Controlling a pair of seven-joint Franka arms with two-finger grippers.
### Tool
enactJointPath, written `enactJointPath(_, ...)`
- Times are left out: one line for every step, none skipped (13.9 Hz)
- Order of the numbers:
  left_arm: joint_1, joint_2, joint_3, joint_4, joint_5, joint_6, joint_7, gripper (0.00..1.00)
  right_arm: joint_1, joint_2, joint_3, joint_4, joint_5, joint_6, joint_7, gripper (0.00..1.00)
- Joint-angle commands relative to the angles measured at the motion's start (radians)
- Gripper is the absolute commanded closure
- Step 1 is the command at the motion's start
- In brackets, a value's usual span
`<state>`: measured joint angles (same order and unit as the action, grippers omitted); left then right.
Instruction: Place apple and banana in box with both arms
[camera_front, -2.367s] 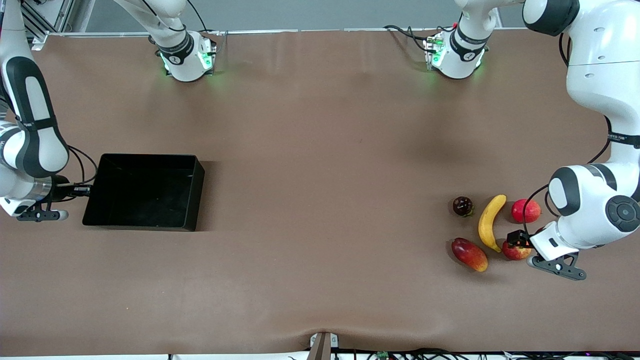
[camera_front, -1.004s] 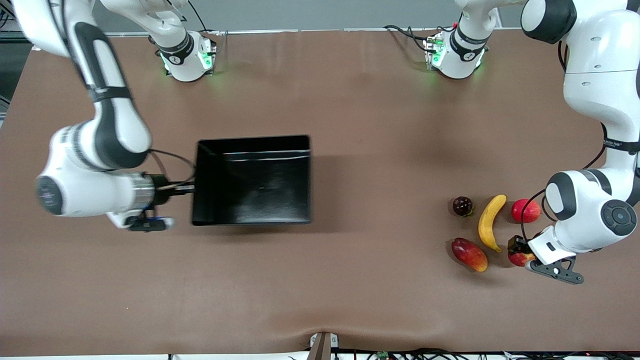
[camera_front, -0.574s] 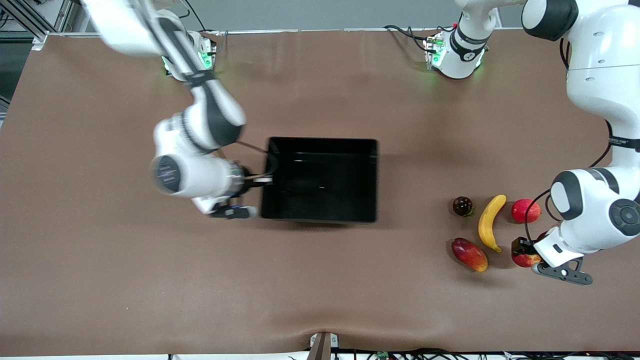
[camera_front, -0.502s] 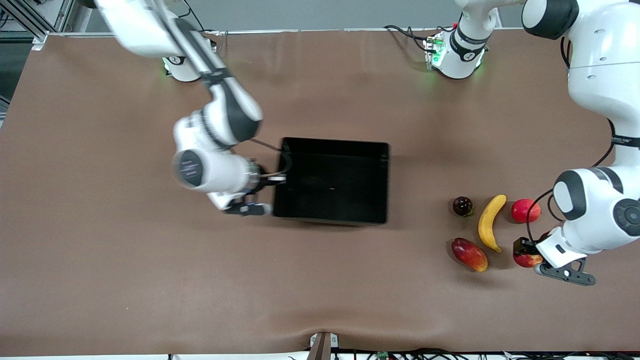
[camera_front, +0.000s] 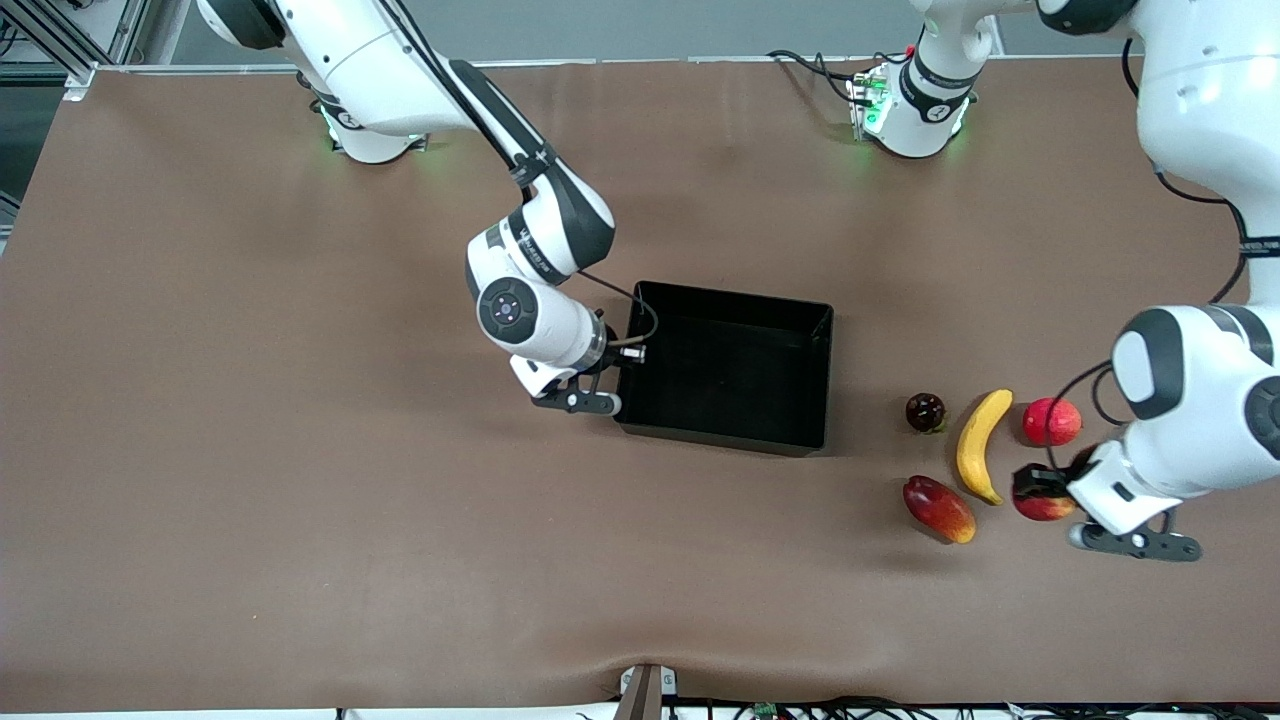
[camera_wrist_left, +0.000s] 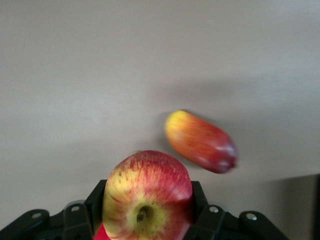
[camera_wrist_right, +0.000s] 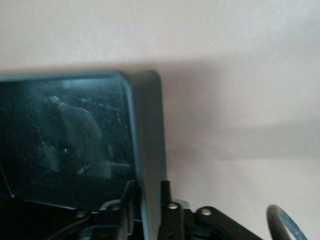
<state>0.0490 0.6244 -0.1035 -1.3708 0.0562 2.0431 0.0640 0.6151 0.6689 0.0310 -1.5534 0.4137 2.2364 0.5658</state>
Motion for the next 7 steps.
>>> enactJointPath(-0.061, -0.06, 0.002, -0.024, 0.004, -0.078, -0.107, 1.0, -0.029, -0.023, 0.0, 0.025, 0.005, -0.043, 0.0, 0.0)
enactJointPath(-0.09, -0.074, -0.002, -0.025, 0.004, -0.108, -0.157, 1.0, -0.044, -0.032, -0.005, 0.062, -0.006, -0.088, 0.0, 0.0)
enactJointPath(-0.124, -0.081, -0.002, -0.025, 0.004, -0.142, -0.223, 1.0, -0.061, -0.058, -0.017, 0.12, -0.038, -0.18, -0.001, 0.0)
enactJointPath(-0.159, -0.089, -0.002, -0.027, 0.004, -0.155, -0.292, 1.0, -0.07, -0.057, -0.025, 0.19, -0.091, -0.298, -0.003, 0.0)
enactJointPath(-0.197, -0.094, -0.002, -0.034, 0.004, -0.155, -0.362, 1.0, -0.095, -0.058, -0.029, 0.263, -0.151, -0.408, -0.003, 0.0)
enactJointPath(-0.242, -0.092, -0.004, -0.042, 0.004, -0.153, -0.436, 1.0, -0.121, -0.061, -0.03, 0.319, -0.183, -0.49, -0.004, 0.0)
enactJointPath(-0.285, -0.085, -0.004, -0.042, 0.004, -0.146, -0.516, 1.0, -0.149, -0.066, -0.036, 0.366, -0.19, -0.561, -0.004, 0.0)
